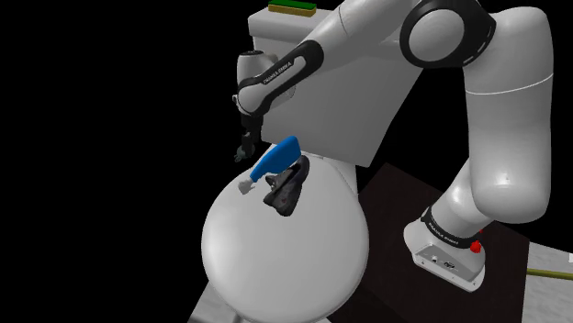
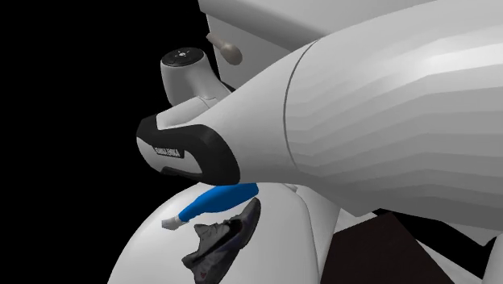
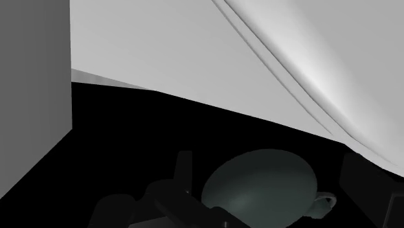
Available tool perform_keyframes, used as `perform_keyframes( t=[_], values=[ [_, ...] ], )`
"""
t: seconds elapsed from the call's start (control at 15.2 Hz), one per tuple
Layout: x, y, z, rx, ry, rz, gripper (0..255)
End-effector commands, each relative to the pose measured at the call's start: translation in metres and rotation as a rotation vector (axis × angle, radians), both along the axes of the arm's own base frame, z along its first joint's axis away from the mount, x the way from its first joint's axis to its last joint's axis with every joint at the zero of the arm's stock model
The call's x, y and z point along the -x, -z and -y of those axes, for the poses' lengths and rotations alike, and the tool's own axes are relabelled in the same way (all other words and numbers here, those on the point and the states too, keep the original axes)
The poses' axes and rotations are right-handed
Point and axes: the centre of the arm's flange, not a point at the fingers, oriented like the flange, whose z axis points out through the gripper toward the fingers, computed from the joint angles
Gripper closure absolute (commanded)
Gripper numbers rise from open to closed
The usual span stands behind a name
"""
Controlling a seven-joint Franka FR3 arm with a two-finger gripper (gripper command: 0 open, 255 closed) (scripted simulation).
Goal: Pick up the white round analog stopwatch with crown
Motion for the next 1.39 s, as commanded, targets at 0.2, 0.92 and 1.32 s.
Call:
perform_keyframes(
  t=[0.2, 0.92, 1.32],
  values=[
    [-0.001, 0.004, -0.001, 0.0, 0.0, 0.001, 255],
    [-0.001, -0.017, -0.001, 0.0, 0.0, 0.001, 255],
    [-0.001, -0.049, -0.001, 0.0, 0.0, 0.001, 255]
  ],
)
